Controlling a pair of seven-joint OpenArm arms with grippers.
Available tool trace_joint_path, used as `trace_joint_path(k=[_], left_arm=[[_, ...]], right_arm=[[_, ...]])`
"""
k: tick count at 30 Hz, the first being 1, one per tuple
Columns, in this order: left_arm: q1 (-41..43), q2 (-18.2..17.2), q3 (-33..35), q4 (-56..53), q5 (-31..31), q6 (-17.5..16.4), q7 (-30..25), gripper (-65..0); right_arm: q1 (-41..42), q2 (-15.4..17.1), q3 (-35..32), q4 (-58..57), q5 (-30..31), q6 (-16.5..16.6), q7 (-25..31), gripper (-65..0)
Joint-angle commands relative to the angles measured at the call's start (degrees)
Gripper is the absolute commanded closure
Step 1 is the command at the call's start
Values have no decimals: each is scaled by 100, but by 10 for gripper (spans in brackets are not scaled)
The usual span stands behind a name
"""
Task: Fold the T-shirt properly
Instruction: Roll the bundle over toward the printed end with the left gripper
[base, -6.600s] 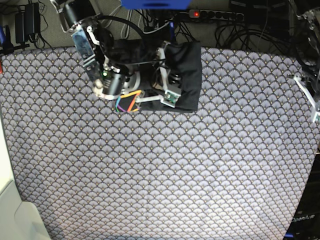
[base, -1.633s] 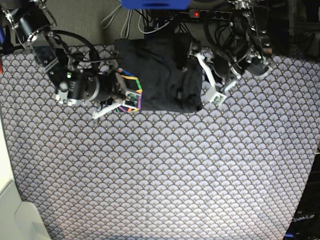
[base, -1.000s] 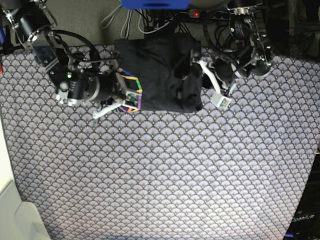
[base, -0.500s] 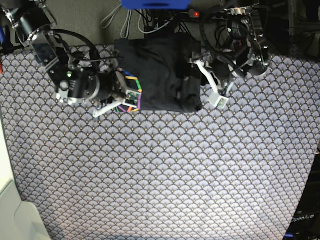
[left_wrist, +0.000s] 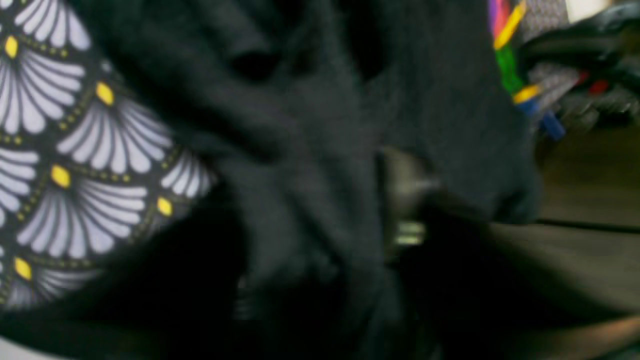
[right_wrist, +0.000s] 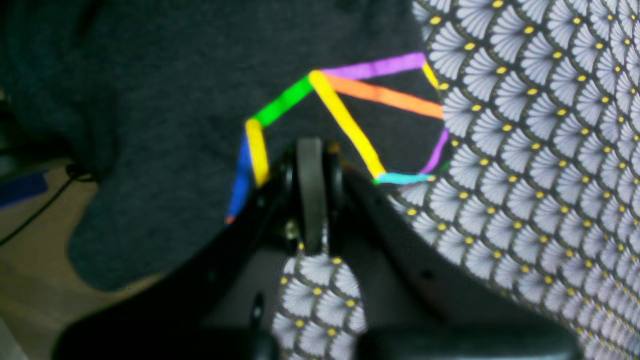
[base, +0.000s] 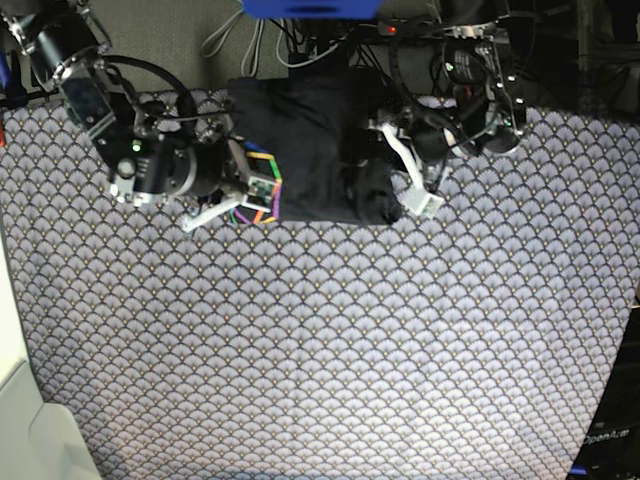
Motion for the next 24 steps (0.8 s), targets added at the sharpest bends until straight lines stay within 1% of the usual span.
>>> trace_joint_path(k=[1, 2, 3, 4, 5, 6, 8, 9, 15, 17, 20, 22, 24], left_arm=[[105, 39, -6, -60, 438, 53, 499, -153], [105, 39, -15, -60, 438, 53, 499, -53], [78, 39, -15, -60, 447, 53, 499, 0], [25, 39, 2, -52, 456, 53, 499, 0], [-19, 31, 2, -52, 465, 58, 499, -27], [-27, 22, 2, -52, 473, 93, 499, -37], [-54, 4, 2, -52, 473, 163, 507, -4], [-54, 4, 2, -52, 473, 207, 507, 0], [-291, -5, 29, 10, 482, 541, 534, -5], [-484, -5, 38, 19, 482, 726, 543, -5], [-757, -13, 117, 19, 491, 1034, 551, -5], [-959, -216, 477, 19, 491, 1306, 551, -5], [-1179, -409, 1040, 19, 491, 1587, 551, -5]], right_arm=[[82, 56, 50, 188, 48, -1, 74, 0], [74, 56, 59, 258, 48, -1, 74, 0], [74, 56, 68, 329, 48, -1, 74, 0], [74, 56, 129, 373, 48, -1, 74, 0], [74, 56, 235, 443, 48, -1, 74, 0], [38, 47, 375, 504, 57, -1, 74, 0], [-58, 47, 718, 610, 66, -1, 74, 0], [-67, 47, 885, 636, 74, -1, 74, 0], [-190, 47, 2072, 645, 74, -1, 74, 0], [-331, 21, 2608, 645, 74, -1, 74, 0], [-445, 21, 3066, 636, 66, -1, 74, 0], [-551, 29, 3356, 636, 66, -1, 91, 0], [-656, 38, 3619, 628, 57, -1, 109, 0]])
